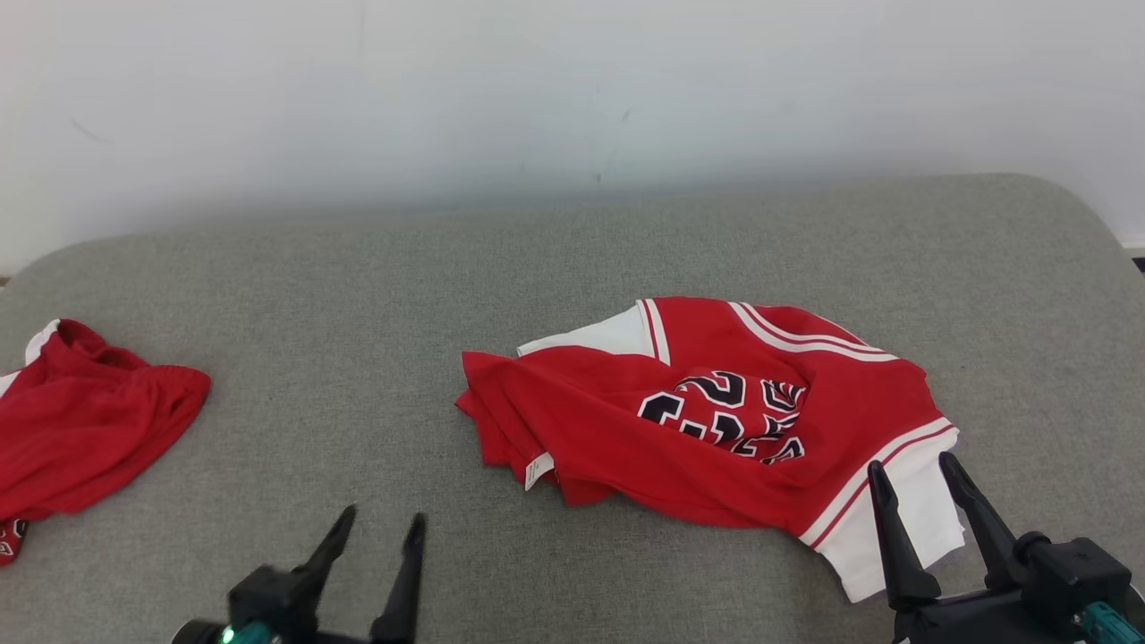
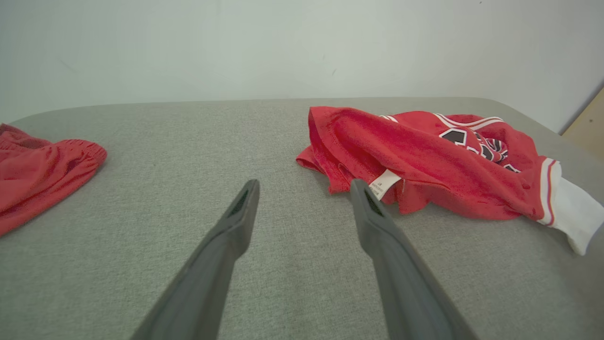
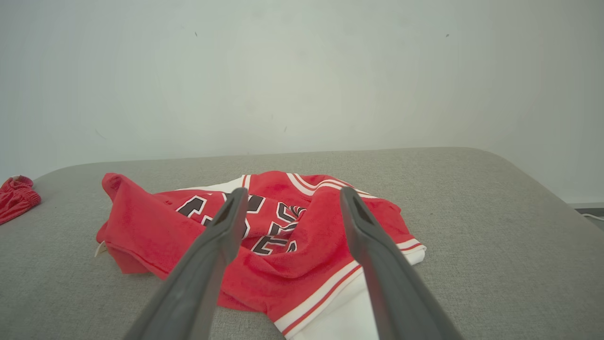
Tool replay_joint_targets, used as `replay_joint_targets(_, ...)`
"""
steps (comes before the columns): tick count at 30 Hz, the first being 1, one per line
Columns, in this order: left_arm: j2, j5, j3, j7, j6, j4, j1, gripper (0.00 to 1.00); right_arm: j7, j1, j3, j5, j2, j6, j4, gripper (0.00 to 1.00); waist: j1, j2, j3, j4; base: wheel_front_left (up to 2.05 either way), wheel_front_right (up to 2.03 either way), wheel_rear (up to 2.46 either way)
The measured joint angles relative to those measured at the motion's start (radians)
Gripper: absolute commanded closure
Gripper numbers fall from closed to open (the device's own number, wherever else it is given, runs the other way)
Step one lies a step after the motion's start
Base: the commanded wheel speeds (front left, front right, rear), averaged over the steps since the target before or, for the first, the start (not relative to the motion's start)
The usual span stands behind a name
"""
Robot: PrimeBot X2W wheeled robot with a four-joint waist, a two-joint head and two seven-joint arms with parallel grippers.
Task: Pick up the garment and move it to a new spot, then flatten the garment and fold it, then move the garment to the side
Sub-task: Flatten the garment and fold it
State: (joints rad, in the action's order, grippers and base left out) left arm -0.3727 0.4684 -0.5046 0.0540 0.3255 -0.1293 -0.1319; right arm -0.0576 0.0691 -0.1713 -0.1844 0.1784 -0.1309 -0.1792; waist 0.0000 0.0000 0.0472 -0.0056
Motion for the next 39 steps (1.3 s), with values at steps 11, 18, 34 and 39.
replay_joint_targets(11,0.082,0.06,-0.095,-0.138,-0.145,0.157,-0.225,0.0,-0.015,-0.035,-0.017,-0.009,0.002,0.0,0.005,0.0,0.0001,0.0,0.049,-0.034,0.0,0.0,0.0)
replay_joint_targets(18,0.107,0.1,-0.096,-0.163,-0.22,0.351,-0.346,0.0,-0.037,-0.059,-0.018,-0.021,0.0,0.0,0.026,0.0,0.0001,0.0,0.09,-0.081,0.0,0.0,0.0)
replay_joint_targets(34,0.149,0.108,-0.101,-0.114,-0.287,0.554,-0.489,1.0,-0.066,-0.086,-0.007,-0.028,-0.001,0.0,0.048,0.0,0.0002,0.0001,0.165,-0.129,0.0,0.0,0.0)
replay_joint_targets(39,0.144,0.095,-0.119,-0.105,-0.275,0.497,-0.48,1.0,-0.067,-0.089,0.002,-0.028,-0.003,0.0,0.051,0.0,0.0002,0.0001,0.168,-0.115,0.0,0.0,0.0)
